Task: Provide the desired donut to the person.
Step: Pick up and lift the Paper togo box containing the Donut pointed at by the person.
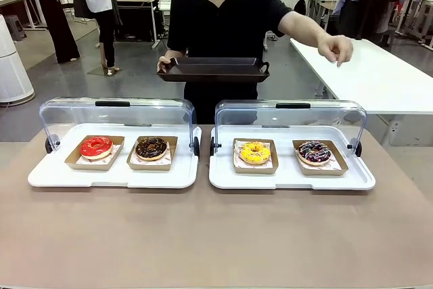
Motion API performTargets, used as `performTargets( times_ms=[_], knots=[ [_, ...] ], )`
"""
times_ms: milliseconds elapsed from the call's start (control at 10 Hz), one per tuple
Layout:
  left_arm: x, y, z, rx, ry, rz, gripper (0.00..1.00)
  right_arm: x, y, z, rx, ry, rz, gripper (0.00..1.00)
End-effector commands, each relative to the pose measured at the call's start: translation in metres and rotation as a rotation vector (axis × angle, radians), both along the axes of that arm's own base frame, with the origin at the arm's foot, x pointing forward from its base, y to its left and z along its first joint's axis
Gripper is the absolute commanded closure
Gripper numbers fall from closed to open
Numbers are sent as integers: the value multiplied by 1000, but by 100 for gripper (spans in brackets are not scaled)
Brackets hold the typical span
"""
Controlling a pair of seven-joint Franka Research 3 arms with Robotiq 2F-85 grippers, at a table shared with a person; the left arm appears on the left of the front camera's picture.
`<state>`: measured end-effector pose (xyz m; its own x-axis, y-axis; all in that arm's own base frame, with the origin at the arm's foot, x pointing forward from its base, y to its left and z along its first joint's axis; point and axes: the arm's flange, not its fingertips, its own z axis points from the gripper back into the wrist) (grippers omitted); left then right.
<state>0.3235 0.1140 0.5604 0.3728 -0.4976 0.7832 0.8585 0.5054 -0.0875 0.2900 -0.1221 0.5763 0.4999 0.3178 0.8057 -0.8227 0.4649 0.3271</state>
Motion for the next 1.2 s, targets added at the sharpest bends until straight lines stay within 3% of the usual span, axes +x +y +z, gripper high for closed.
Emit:
performTargets(
  times_ms=[0,1100],
  knots=[
    [1,1,1,-12,-11,-6,0,3,0,2,23,-22,12,0],
    [1,1,1,-12,-11,-6,0,3,0,2,23,-22,12,0]
  ],
)
